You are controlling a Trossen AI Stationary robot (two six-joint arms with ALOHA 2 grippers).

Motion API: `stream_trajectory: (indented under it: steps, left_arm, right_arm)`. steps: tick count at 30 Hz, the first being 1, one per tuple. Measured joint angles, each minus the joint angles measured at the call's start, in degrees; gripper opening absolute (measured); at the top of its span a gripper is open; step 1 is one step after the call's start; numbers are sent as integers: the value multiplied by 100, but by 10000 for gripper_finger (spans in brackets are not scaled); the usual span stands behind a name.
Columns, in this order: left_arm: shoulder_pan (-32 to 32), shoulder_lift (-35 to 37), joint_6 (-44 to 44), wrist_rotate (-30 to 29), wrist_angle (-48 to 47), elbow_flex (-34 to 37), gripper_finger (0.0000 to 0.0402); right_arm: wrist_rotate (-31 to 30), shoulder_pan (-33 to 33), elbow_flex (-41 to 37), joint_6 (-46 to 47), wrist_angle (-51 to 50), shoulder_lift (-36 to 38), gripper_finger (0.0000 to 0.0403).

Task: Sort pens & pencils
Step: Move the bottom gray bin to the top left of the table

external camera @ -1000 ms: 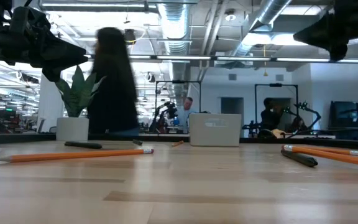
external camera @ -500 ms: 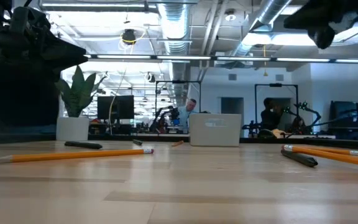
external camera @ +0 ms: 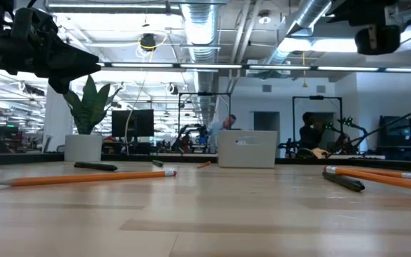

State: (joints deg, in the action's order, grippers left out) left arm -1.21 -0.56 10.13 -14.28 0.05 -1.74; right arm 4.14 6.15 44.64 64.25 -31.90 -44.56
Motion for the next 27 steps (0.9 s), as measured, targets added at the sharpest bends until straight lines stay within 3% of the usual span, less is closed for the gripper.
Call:
stream_trajectory:
  steps: [9,19,27]
  left_arm:
    - [0,2,0,-4,0,0,115]
    - [2,2,-2,-7,0,0,115]
    - [2,1,-4,-6,0,-2,115]
  right_arm:
    - [186,580,0,1092,55,-688,65]
    - [188,1044,0,1588,61,-1487,68]
    - [207,1238,-2,1764,118,-1972,120]
